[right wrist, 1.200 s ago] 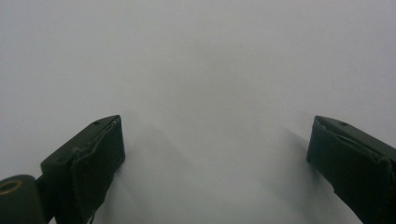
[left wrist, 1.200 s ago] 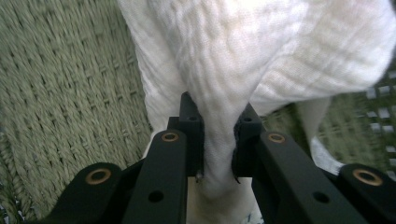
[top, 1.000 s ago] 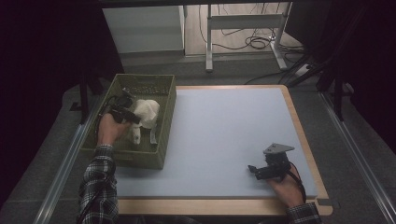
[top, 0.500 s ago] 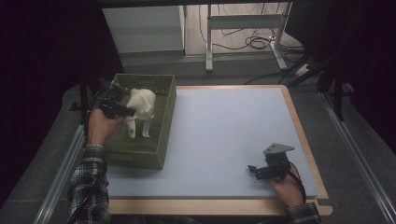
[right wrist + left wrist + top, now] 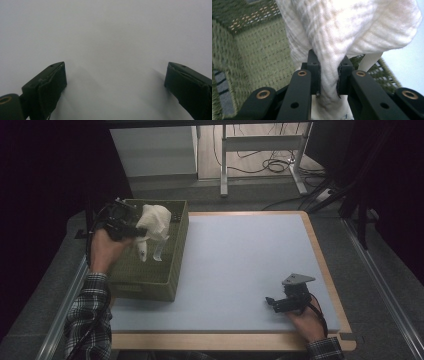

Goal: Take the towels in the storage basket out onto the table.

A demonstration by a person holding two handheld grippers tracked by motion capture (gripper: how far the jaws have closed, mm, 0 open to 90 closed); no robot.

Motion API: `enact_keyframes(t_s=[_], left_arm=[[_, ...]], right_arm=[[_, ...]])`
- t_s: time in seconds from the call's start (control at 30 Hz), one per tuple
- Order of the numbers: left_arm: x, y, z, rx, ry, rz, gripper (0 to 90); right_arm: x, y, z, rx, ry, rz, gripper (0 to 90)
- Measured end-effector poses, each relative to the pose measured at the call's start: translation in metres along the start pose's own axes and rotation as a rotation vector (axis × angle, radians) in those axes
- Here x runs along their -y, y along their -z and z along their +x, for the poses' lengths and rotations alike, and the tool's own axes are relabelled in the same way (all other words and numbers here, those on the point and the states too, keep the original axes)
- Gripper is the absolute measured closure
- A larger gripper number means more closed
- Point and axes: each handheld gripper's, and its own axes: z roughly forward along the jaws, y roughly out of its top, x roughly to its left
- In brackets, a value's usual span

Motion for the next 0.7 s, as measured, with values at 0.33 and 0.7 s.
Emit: enact_keyframes(t_s=[0.33, 0.7], left_arm=[[-0.014, 0.003, -0.022, 0.039, -0.053, -0.037, 77.5], [-0.030, -0.006, -0.049, 0.090, -0.098, -0.053, 77.2]], right_arm=[[0.000, 0.000, 0.000, 0.000, -0.001, 0.000, 4.2], [0.000, 0.000, 0.000, 0.000, -0.001, 0.000, 4.2]])
